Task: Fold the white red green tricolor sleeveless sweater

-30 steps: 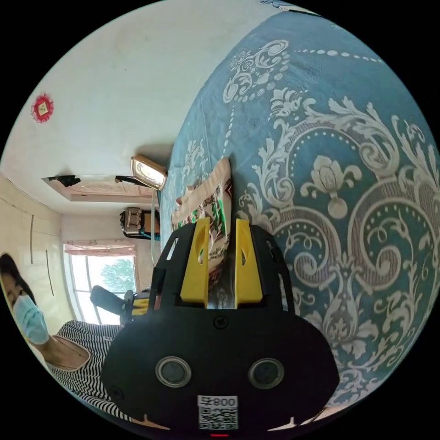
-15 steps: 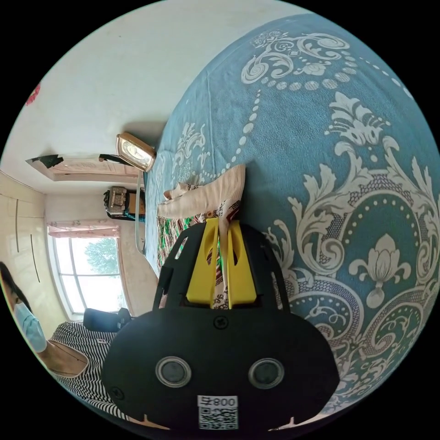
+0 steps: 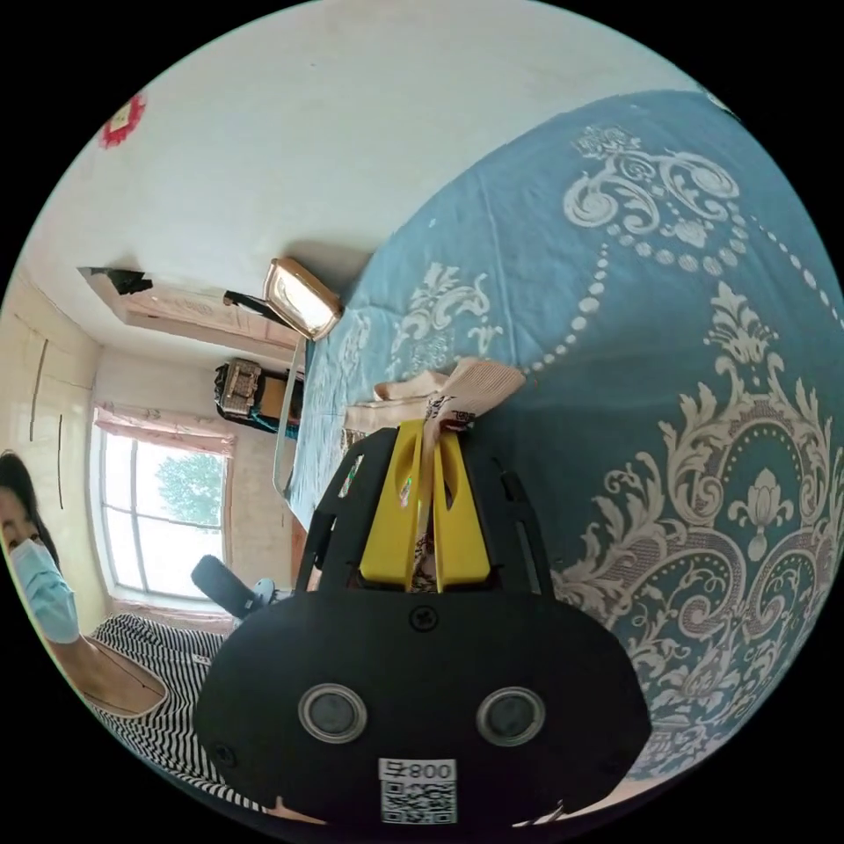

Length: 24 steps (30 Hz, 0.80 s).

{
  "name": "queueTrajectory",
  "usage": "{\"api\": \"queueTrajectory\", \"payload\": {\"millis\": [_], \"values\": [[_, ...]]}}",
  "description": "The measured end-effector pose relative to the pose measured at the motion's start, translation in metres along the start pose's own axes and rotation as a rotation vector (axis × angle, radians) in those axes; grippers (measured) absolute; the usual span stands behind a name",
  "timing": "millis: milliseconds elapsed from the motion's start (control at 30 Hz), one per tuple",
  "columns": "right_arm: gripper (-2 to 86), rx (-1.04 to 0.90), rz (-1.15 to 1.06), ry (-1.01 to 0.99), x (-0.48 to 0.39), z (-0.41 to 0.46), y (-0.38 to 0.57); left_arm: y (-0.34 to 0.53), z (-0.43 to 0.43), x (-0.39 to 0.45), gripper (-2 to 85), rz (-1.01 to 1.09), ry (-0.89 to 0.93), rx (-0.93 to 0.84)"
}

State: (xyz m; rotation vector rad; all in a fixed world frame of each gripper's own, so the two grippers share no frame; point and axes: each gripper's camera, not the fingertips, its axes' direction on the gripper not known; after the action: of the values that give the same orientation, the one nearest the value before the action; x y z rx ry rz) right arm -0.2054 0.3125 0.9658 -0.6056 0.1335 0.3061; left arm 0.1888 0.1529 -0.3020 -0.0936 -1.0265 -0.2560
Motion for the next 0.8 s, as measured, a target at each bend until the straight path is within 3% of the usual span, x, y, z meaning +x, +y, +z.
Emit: {"api": "queueTrajectory", "payload": {"millis": [333, 800], "values": [[0.6, -0.097, -0.217, 0.019, -0.174, 0.115, -0.041, 0.11, -0.135, -0.135, 1.0, -0.41, 0.009, 0.268], [0.6, -0.32, -0.306, 0.139, -0.313, 0.28, -0.073, 0.228, -0.202, -0.256, 0.9, -0.724, 0.071, 0.436]]}}
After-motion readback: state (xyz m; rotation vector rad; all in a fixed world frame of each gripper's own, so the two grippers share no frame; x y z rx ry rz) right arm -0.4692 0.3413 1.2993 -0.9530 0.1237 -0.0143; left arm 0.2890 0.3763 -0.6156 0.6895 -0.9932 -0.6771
